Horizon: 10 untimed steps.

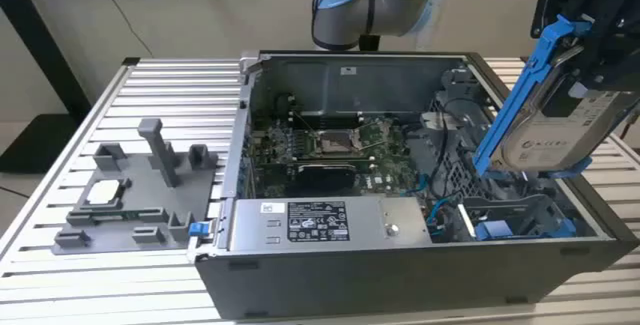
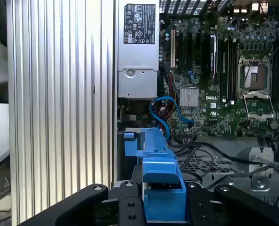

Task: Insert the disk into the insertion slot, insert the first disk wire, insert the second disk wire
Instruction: 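Insert the disk into the insertion slot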

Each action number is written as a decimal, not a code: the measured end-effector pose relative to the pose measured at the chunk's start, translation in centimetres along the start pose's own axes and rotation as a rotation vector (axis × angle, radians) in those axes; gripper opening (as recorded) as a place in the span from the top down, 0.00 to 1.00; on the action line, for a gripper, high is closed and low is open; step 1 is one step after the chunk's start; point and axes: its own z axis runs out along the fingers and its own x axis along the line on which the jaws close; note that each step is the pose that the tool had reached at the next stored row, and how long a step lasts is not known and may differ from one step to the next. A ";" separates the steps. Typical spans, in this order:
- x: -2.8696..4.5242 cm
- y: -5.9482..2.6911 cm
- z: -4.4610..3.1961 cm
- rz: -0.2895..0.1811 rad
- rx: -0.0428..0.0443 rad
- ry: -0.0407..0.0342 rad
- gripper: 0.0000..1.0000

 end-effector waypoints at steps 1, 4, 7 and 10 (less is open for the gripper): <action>0.00 0.00 0.00 0.000 0.0000 0.0000 1.00; 0.00 0.00 0.00 0.000 0.0000 0.0000 1.00; 0.00 0.00 0.01 0.000 0.0000 0.0002 1.00; 0.09 -0.01 0.11 0.000 0.0000 0.0000 1.00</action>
